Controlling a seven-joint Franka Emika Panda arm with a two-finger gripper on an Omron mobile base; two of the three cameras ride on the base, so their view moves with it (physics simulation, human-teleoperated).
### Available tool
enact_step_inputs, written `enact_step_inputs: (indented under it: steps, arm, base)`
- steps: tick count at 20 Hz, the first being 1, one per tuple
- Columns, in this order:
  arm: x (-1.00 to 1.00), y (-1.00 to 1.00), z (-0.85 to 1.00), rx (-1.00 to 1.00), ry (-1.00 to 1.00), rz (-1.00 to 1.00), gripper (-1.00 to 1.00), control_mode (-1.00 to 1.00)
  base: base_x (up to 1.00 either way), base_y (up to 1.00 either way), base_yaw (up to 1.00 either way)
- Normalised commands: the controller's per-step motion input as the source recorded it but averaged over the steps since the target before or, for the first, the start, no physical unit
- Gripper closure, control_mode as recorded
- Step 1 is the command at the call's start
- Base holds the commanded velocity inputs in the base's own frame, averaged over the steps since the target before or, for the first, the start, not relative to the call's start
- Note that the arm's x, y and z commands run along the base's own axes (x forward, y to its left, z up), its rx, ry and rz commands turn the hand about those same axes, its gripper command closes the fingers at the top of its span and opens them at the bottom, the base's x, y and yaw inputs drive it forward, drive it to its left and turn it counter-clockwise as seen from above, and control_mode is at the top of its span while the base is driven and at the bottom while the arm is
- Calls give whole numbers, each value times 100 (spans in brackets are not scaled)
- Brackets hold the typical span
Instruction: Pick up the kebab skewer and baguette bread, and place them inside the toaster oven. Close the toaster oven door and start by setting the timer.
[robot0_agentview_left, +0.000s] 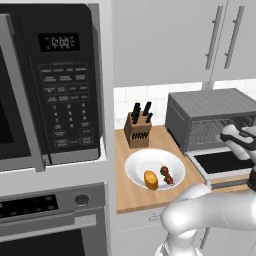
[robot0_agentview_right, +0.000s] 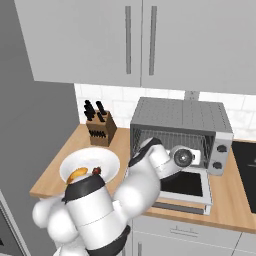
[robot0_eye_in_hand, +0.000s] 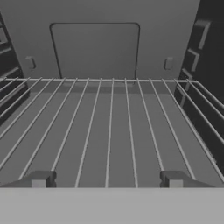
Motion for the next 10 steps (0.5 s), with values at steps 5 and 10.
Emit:
enact_step_inputs:
  steps: [5, 10]
  arm:
    - [-59, 0, -86, 0, 7, 0, -100, -100]
    - [-62, 0, -91, 0, 8, 0, -100, -100]
  base:
    - [0, 0, 0]
    - [0, 0, 0]
